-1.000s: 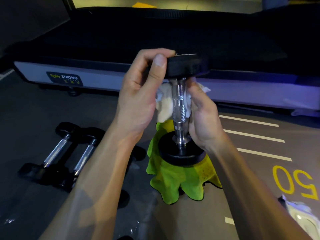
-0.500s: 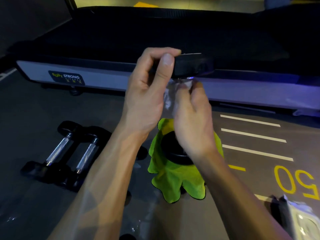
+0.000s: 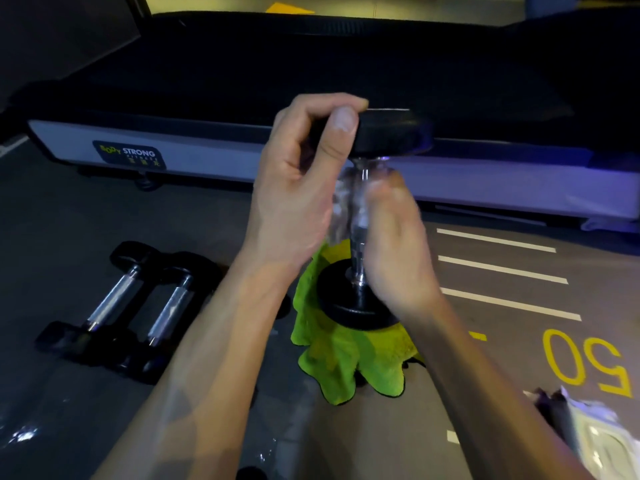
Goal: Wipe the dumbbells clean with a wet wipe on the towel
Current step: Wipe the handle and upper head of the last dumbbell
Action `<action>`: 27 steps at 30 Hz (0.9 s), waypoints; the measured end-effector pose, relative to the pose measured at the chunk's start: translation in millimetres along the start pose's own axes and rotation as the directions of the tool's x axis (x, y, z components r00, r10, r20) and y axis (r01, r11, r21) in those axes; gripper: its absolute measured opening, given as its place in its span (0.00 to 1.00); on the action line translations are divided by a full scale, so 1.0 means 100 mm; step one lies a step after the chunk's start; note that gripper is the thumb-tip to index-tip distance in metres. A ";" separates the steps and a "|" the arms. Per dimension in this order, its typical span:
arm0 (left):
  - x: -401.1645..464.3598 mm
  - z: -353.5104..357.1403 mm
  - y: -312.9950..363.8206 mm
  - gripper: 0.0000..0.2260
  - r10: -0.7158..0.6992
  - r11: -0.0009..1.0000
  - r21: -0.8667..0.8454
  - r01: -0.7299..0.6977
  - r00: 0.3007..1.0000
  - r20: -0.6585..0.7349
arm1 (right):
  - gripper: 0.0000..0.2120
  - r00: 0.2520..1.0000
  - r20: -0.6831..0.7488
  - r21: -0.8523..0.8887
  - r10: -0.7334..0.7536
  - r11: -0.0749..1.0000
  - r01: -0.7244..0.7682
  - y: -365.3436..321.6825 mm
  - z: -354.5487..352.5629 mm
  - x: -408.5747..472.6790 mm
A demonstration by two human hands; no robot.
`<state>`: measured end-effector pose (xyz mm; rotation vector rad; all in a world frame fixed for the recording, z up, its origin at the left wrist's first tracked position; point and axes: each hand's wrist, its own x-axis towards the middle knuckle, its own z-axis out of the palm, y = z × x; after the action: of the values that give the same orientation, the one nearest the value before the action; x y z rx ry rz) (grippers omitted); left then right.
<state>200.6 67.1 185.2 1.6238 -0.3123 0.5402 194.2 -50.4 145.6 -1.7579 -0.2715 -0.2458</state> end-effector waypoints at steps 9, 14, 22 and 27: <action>-0.04 -0.02 0.00 0.08 0.015 0.999 -0.036 -0.012 0.998 0.060 | 0.39 0.873 0.409 0.208 0.265 0.905 -0.372 0.14 -0.24 0.05; -0.04 -0.01 0.02 0.07 -0.004 0.999 -0.050 0.006 0.999 0.049 | 0.25 0.934 0.160 0.215 0.320 0.912 -0.349 0.11 -0.23 0.09; -0.03 0.01 0.03 0.08 0.015 0.999 -0.048 -0.012 0.998 0.061 | 0.29 0.764 0.450 0.433 0.463 0.635 -0.640 0.00 -0.11 0.31; -0.07 -0.07 0.03 0.09 0.018 0.997 -0.074 -0.015 0.999 0.029 | 0.25 0.876 0.037 0.103 0.482 0.870 -0.483 0.04 0.06 0.18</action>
<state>191.9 72.9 184.2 1.5598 -0.3639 0.5118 212.9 -44.7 146.4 -1.6590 0.1527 0.1399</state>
